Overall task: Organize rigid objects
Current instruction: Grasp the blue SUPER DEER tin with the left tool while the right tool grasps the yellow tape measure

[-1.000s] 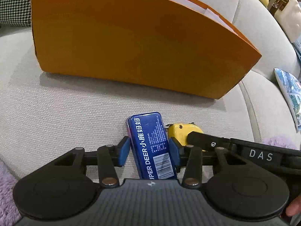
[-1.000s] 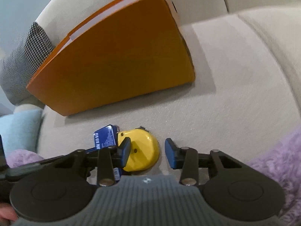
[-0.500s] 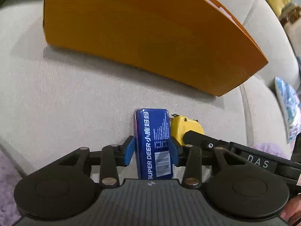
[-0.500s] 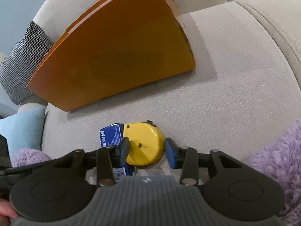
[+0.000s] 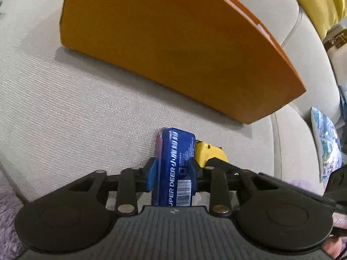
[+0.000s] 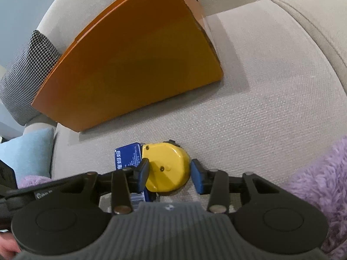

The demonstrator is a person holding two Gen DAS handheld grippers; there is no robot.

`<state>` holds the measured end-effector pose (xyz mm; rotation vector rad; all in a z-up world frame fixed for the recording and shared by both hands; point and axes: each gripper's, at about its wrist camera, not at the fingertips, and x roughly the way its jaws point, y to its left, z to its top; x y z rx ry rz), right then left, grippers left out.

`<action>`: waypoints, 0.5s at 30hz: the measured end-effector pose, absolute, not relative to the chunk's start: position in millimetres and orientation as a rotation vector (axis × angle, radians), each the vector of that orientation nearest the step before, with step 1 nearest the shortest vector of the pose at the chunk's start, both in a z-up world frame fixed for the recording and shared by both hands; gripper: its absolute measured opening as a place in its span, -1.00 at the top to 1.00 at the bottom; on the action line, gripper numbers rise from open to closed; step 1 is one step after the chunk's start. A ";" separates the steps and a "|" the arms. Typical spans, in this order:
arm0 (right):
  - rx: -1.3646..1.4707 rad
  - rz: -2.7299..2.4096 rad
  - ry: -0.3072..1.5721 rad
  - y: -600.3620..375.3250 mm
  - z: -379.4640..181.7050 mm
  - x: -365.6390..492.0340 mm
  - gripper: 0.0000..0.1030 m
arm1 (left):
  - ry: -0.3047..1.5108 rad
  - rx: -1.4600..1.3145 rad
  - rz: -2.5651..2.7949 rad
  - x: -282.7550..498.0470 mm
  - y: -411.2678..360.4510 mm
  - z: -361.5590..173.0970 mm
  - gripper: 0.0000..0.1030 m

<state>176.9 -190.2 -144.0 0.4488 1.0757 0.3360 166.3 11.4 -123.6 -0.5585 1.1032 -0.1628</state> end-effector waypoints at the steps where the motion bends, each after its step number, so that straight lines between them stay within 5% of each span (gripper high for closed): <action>1: 0.437 0.330 1.067 -189.7 -142.4 175.3 0.23 | 1.100 -0.560 -0.158 165.4 12.7 -121.7 0.47; 7: 0.443 0.317 1.009 -194.9 -135.0 167.4 0.50 | 1.077 -0.561 -0.190 155.8 17.0 -108.1 0.71; 15: 0.443 0.368 0.977 -198.8 -128.3 159.0 0.58 | 1.087 -0.456 -0.184 160.8 -1.6 -109.7 0.68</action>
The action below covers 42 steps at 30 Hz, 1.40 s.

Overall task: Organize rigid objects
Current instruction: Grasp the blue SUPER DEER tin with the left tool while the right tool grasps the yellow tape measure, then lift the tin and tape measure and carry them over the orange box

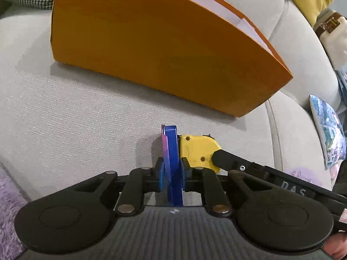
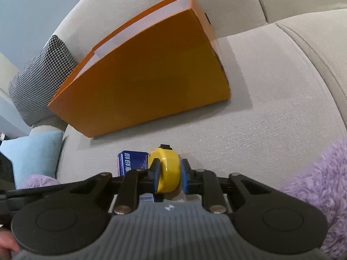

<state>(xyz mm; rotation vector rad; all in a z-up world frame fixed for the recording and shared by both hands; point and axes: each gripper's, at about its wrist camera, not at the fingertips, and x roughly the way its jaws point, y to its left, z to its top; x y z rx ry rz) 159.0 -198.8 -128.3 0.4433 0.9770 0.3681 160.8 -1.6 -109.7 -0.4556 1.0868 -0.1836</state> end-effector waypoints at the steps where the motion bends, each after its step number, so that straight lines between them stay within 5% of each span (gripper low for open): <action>1: 0.452 0.374 0.974 -199.5 -128.1 158.6 0.56 | 1.085 -0.455 -0.187 160.8 -1.8 -110.3 0.68; 10: 0.559 0.468 0.946 -207.8 -126.9 162.3 0.37 | 1.084 -0.487 -0.184 161.6 3.3 -117.1 0.68; 32: 0.463 0.447 0.952 -196.4 -121.7 160.2 0.61 | 1.077 -0.473 -0.204 164.7 1.7 -109.9 0.72; 42: 0.459 0.486 0.831 -215.3 -56.7 144.7 0.61 | 0.939 -0.527 -0.286 157.3 27.4 -41.7 0.72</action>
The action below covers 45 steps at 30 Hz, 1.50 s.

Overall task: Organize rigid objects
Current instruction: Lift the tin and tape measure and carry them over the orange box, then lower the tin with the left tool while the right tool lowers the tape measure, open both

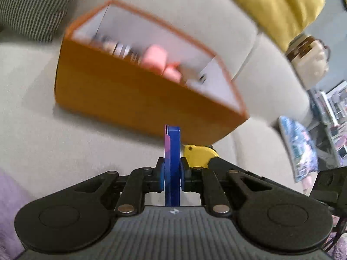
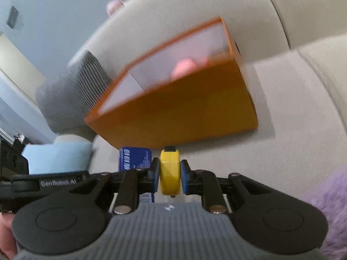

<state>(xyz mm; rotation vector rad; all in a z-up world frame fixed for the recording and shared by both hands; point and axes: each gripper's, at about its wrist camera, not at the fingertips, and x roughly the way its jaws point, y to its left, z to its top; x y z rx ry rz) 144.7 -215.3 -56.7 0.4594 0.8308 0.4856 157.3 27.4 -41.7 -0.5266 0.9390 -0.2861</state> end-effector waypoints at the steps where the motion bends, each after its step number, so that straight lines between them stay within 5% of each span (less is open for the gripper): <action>1: 0.466 0.490 0.821 -217.6 -48.3 145.9 0.61 | 0.922 -0.527 -0.292 159.7 30.0 -32.6 0.72; 13: 0.412 0.475 0.692 -217.5 39.7 217.5 0.61 | 0.844 -0.484 -0.369 244.0 39.8 48.6 0.72; 29: 0.240 0.421 0.955 -199.5 -21.9 302.5 0.61 | 1.345 -0.586 -0.329 349.8 15.6 -85.9 0.72; 45: 0.113 0.432 1.015 -178.6 -41.6 309.3 0.61 | 1.528 -0.543 -0.260 371.9 -3.4 -121.3 0.68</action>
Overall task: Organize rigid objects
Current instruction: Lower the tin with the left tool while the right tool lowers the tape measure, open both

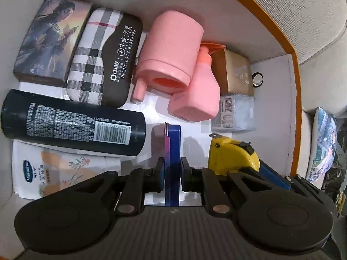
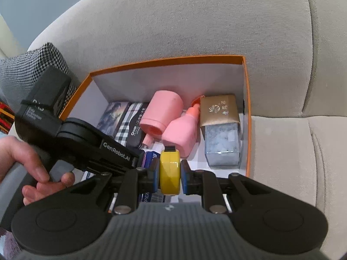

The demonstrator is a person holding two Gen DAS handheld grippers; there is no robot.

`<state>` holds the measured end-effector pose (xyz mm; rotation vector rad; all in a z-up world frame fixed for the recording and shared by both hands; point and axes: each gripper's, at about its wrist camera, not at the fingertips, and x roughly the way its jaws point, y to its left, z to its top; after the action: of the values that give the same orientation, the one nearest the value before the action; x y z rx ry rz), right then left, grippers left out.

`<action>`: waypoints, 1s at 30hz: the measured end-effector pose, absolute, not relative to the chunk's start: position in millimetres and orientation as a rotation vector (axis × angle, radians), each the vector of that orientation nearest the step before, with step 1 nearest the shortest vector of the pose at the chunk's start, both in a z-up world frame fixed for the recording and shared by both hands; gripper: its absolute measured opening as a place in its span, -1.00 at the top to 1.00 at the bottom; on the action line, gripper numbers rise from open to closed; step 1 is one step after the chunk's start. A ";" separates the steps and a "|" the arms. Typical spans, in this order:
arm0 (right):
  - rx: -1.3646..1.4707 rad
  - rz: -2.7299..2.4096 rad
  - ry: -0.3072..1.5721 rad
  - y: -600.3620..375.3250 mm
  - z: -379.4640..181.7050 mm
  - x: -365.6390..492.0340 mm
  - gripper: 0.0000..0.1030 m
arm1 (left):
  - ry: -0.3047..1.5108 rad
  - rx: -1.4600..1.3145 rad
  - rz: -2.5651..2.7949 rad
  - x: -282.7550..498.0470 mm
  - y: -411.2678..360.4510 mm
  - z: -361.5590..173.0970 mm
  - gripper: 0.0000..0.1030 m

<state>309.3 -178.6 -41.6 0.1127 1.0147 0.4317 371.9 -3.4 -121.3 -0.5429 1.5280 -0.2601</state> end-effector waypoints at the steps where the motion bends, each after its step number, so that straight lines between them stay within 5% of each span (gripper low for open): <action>1: 0.105 0.432 1.018 -177.9 -41.5 309.7 0.61 | 1.528 -0.527 -0.250 371.8 -4.0 -120.3 0.62; 30: 0.136 0.301 1.265 -146.1 -68.8 333.1 0.60 | 1.067 -0.285 -0.286 312.5 21.7 -51.7 0.44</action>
<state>333.1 -146.1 -68.8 0.1364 1.2650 0.3007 312.5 21.7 -51.7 -0.2853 1.0674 -0.2863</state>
